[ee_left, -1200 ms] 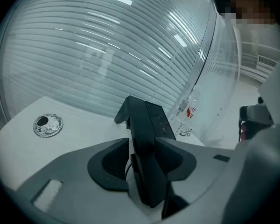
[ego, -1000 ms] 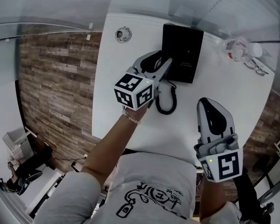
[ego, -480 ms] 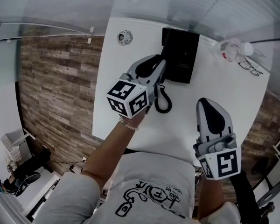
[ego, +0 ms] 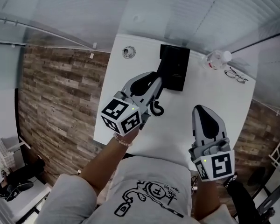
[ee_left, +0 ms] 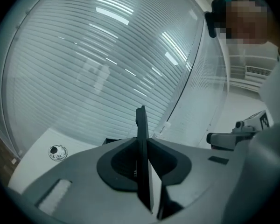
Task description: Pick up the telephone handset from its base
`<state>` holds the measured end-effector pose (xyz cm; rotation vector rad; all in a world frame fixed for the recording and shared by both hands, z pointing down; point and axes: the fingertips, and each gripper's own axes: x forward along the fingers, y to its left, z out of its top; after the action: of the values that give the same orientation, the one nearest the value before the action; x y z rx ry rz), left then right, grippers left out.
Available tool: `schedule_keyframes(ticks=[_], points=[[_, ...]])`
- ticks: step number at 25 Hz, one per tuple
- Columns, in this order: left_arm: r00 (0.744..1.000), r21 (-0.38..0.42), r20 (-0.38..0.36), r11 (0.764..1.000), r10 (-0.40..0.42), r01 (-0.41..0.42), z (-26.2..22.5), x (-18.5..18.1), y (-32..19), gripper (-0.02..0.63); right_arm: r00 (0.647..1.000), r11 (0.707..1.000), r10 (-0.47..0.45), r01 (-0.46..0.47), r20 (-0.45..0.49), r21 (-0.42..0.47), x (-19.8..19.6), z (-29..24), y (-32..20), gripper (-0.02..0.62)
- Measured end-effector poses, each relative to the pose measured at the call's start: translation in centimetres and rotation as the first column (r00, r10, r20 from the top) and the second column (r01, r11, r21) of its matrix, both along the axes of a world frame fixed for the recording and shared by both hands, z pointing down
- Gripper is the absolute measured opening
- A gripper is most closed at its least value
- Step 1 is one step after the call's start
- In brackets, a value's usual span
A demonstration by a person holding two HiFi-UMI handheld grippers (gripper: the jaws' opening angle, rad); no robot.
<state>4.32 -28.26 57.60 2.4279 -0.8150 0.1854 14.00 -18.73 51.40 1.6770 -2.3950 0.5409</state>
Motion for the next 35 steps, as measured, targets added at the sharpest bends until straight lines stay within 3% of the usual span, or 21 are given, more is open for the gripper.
schedule_keyframes(ticks=[16,35], points=[[0.991,0.165,-0.135,0.986,-0.014,0.036,-15.9,-3.6,7.7,0.063,0.997,0.988,0.0,0.011,-0.072,0.154,-1.2,-11.5,3.9,0.011],[0.981,0.265,-0.195,0.964,0.023,0.03,-24.4,-5.7,14.5,0.063,0.995,0.969,0.02,0.006,-0.101,0.249,-2.1,-19.7,9.5,0.011]])
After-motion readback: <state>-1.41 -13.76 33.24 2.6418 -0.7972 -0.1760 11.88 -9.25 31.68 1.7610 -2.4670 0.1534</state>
